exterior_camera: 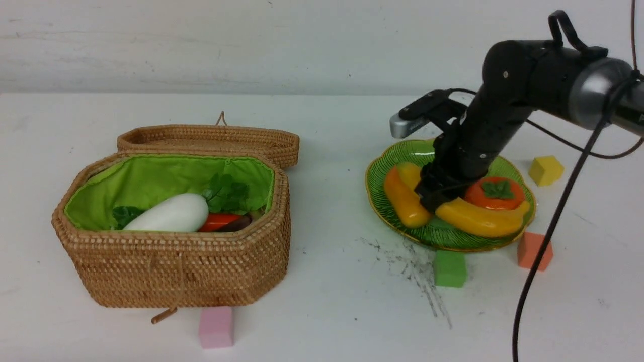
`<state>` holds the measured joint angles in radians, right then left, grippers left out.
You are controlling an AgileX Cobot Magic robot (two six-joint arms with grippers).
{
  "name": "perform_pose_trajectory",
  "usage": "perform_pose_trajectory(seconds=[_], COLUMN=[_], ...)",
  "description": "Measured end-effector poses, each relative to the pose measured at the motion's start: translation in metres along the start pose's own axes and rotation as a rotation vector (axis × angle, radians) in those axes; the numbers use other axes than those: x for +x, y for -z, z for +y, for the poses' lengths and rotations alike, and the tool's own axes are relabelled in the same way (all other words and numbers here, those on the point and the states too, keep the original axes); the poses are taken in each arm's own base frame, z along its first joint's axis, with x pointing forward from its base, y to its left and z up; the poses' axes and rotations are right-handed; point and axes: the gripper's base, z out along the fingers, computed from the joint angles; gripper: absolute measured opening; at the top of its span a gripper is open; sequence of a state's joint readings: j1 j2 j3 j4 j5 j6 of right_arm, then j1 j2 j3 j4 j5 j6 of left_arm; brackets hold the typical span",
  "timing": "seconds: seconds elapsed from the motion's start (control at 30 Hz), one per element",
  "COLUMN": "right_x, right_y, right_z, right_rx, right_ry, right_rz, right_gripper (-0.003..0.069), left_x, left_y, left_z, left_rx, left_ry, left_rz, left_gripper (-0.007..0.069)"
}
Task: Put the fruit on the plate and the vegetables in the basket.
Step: Use the right arm to grab a banana and put it into the right plate
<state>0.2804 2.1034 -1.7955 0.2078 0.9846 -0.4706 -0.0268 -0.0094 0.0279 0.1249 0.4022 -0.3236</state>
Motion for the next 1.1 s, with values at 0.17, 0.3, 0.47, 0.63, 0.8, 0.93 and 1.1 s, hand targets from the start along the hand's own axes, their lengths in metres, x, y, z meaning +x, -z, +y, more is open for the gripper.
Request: perform_pose_trajectory(seconds=[0.17, 0.3, 0.47, 0.63, 0.8, 0.93, 1.1], right_x=[-0.007, -0.011, -0.013, -0.01, -0.01, -0.011, -0.013], right_y=[0.003, 0.004, 0.004, 0.004, 0.004, 0.004, 0.004], right_z=[-0.001, -0.003, -0.006, -0.011, -0.012, -0.012, -0.01], right_rx=[-0.019, -0.011, 0.014, 0.079, 0.09, 0.086, 0.062], right_ry=[-0.237, -0.395, -0.467, -0.435, -0.428, -0.432, -0.452], right_rz=[-0.07, -0.11, -0.131, -0.116, -0.118, -0.134, -0.146], right_gripper=[0.0325, 0.0325, 0.0325, 0.0325, 0.0325, 0.0371, 0.0481], left_x=[0.0, 0.0, 0.0, 0.0, 0.0, 0.0, 0.0], left_y=[0.0, 0.0, 0.0, 0.0, 0.0, 0.0, 0.0], left_z=[0.0, 0.0, 0.0, 0.0, 0.0, 0.0, 0.0], left_rx=[0.0, 0.0, 0.0, 0.0, 0.0, 0.0, 0.0], left_ry=[0.0, 0.0, 0.0, 0.0, 0.0, 0.0, 0.0], left_rz=[0.0, 0.0, 0.0, 0.0, 0.0, 0.0, 0.0], left_gripper=[0.0239, 0.0239, 0.0239, 0.0239, 0.0239, 0.0239, 0.0239])
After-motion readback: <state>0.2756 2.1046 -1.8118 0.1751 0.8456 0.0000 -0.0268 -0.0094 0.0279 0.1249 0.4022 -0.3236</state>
